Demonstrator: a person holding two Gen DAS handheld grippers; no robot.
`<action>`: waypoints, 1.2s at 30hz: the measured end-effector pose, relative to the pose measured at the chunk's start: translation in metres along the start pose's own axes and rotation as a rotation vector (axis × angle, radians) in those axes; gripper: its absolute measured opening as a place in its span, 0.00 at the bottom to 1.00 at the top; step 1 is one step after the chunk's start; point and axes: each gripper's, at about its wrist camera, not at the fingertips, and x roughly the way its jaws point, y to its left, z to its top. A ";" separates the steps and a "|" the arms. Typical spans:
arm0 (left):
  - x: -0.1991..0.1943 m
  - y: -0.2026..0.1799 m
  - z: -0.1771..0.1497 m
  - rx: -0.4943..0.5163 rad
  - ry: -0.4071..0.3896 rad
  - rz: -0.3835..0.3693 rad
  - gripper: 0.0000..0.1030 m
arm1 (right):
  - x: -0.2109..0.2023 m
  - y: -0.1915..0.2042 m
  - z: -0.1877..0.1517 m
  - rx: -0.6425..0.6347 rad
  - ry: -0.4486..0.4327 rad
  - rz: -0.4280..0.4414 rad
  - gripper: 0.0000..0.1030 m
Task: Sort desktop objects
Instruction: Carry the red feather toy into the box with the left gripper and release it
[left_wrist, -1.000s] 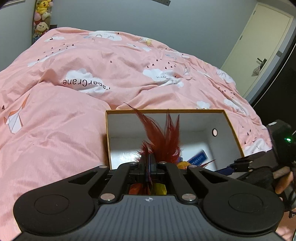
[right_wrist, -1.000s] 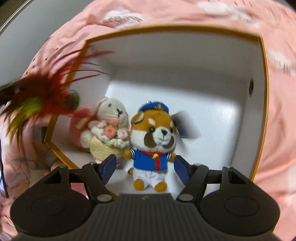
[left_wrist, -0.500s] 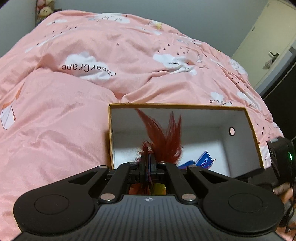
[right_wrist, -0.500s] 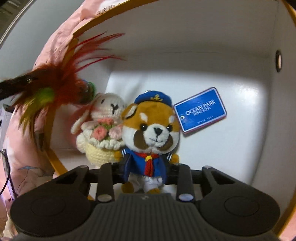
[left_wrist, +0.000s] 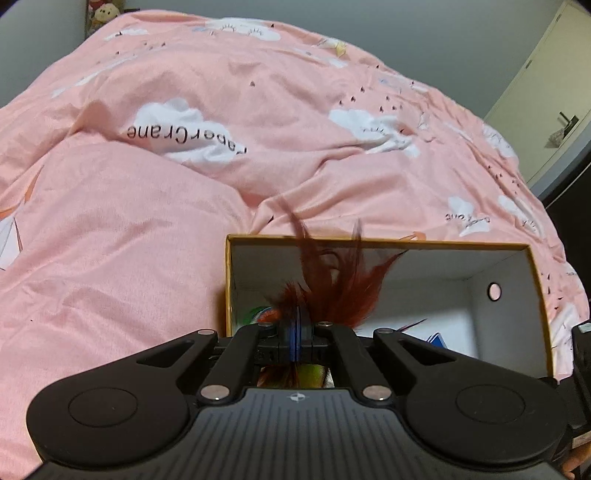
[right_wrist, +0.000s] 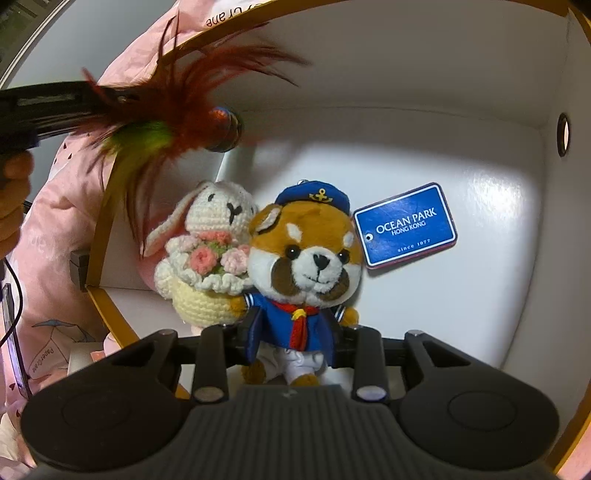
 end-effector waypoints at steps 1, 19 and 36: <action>0.001 0.001 0.000 -0.001 0.004 0.001 0.00 | 0.001 -0.002 0.002 0.004 -0.001 0.003 0.36; -0.010 -0.037 -0.024 0.272 -0.014 0.077 0.34 | 0.003 0.004 -0.004 0.026 -0.007 0.003 0.39; 0.013 -0.035 -0.013 0.233 -0.034 0.036 0.00 | -0.004 -0.003 -0.007 0.024 -0.013 0.018 0.40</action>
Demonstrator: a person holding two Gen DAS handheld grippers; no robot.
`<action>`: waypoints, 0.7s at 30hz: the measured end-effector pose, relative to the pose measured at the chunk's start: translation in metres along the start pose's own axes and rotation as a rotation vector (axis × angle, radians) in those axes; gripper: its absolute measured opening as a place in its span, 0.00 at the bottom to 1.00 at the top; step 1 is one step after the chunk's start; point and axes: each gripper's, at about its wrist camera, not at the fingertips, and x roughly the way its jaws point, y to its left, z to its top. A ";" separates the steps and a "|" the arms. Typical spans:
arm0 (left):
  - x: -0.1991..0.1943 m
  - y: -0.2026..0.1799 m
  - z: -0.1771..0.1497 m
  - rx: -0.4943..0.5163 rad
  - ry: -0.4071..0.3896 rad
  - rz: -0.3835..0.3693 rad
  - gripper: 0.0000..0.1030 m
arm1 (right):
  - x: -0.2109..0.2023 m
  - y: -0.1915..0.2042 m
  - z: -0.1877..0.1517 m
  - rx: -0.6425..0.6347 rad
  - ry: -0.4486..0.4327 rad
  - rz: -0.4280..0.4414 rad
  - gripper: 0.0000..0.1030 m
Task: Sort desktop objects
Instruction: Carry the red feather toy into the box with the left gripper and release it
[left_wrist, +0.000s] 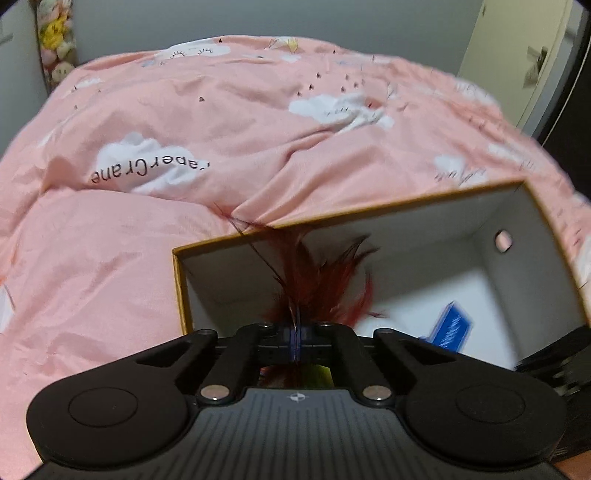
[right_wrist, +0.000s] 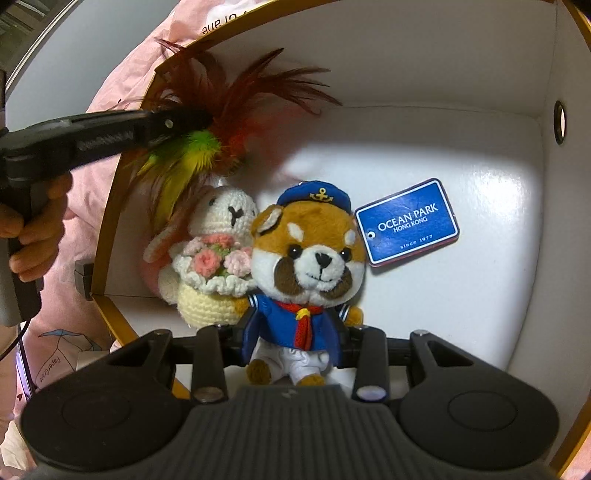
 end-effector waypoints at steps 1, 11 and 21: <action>-0.003 0.003 0.001 -0.025 -0.003 -0.022 0.00 | 0.000 0.000 0.000 -0.001 0.000 -0.001 0.40; -0.009 0.019 0.006 -0.154 -0.024 -0.145 0.00 | 0.000 -0.001 0.000 -0.003 -0.002 -0.002 0.40; -0.002 0.035 0.003 -0.160 -0.006 -0.013 0.00 | 0.001 -0.004 0.001 -0.005 -0.005 -0.002 0.40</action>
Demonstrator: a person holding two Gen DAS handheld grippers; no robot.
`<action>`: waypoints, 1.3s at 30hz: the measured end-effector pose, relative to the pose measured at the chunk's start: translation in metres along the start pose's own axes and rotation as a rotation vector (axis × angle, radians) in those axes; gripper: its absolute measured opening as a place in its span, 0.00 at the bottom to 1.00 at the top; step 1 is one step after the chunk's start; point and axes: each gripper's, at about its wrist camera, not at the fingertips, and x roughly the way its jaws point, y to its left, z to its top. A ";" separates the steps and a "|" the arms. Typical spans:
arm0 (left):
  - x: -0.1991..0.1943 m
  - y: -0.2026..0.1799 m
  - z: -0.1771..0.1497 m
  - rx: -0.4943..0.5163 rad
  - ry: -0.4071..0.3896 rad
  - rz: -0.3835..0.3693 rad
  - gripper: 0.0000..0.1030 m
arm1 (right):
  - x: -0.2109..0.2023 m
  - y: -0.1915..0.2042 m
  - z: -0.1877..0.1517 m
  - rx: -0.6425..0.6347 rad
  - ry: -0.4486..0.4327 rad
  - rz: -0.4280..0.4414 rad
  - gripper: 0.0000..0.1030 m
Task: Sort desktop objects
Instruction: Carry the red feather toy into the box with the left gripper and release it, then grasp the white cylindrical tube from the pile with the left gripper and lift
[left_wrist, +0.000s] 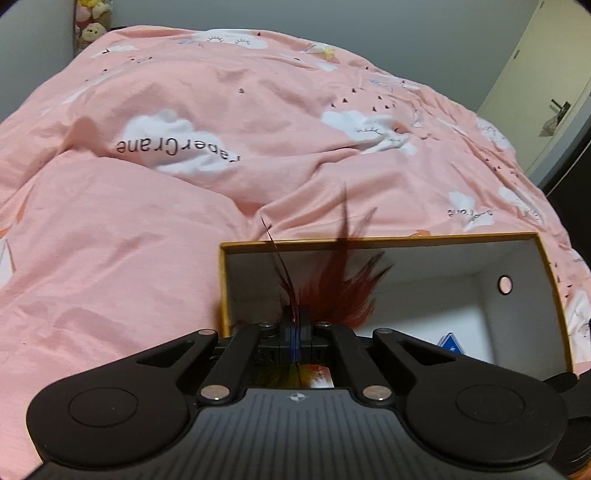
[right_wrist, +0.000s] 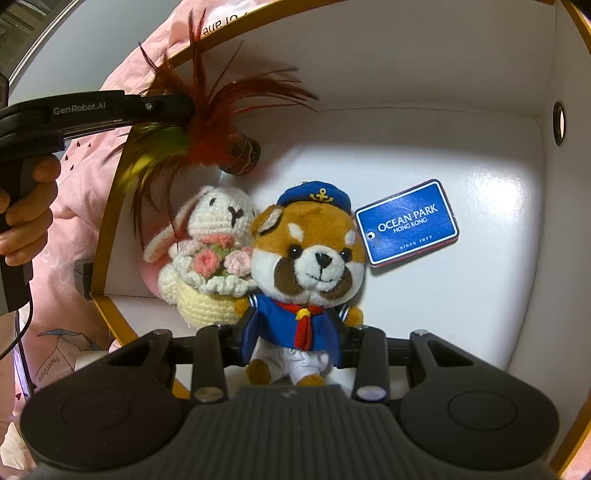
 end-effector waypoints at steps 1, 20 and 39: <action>-0.001 0.000 0.000 0.005 -0.001 0.021 0.00 | 0.000 0.000 0.000 0.001 0.000 0.000 0.40; -0.071 -0.011 -0.029 0.018 -0.111 0.075 0.00 | -0.027 0.008 -0.013 0.019 -0.074 -0.019 0.48; -0.129 -0.029 -0.110 0.020 -0.118 0.022 0.01 | -0.015 0.034 -0.031 0.004 -0.132 -0.111 0.34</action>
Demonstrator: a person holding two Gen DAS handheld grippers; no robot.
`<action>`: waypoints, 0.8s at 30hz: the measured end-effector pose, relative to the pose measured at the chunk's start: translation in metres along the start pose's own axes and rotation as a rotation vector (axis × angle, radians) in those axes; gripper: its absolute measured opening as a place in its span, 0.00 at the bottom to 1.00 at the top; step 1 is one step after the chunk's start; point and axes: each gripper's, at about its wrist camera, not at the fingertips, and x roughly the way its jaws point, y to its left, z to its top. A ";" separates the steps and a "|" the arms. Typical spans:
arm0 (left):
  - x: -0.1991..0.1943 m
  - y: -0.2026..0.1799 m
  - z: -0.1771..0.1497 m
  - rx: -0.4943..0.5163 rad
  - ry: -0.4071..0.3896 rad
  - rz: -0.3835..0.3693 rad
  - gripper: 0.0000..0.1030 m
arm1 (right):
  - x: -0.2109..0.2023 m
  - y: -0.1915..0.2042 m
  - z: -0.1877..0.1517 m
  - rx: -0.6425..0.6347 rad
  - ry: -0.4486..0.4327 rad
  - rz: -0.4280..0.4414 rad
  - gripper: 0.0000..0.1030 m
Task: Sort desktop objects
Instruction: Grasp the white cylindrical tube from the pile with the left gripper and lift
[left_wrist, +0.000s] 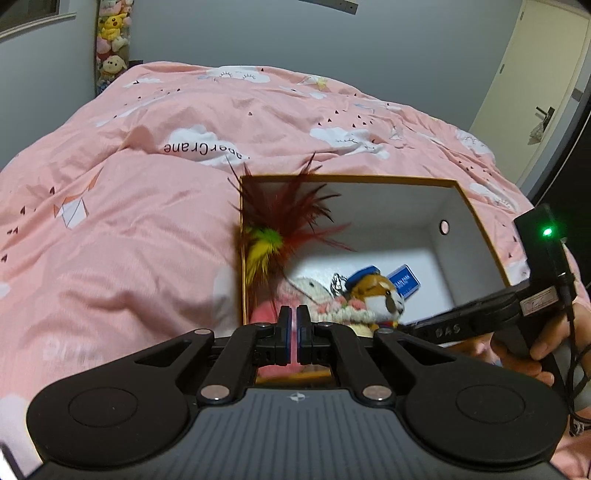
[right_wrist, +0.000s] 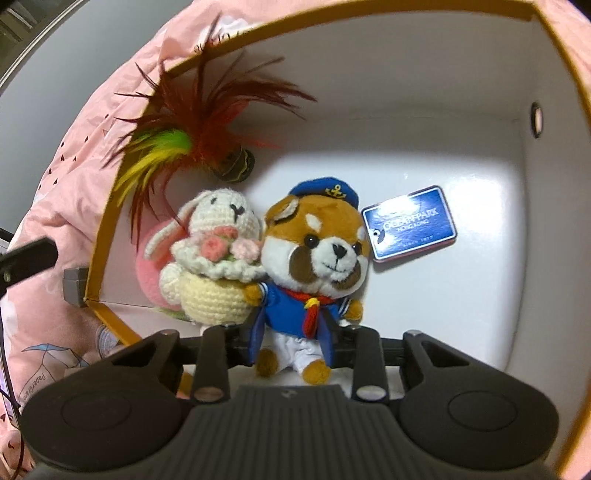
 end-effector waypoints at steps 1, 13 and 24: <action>-0.004 0.000 -0.003 -0.001 0.001 -0.005 0.01 | -0.008 0.004 -0.004 -0.015 -0.025 0.004 0.34; -0.049 -0.015 -0.043 0.093 0.015 -0.078 0.12 | -0.083 0.053 -0.072 -0.136 -0.254 0.118 0.49; -0.080 -0.045 -0.075 0.387 0.049 -0.084 0.21 | -0.070 0.053 -0.118 -0.070 -0.179 0.085 0.49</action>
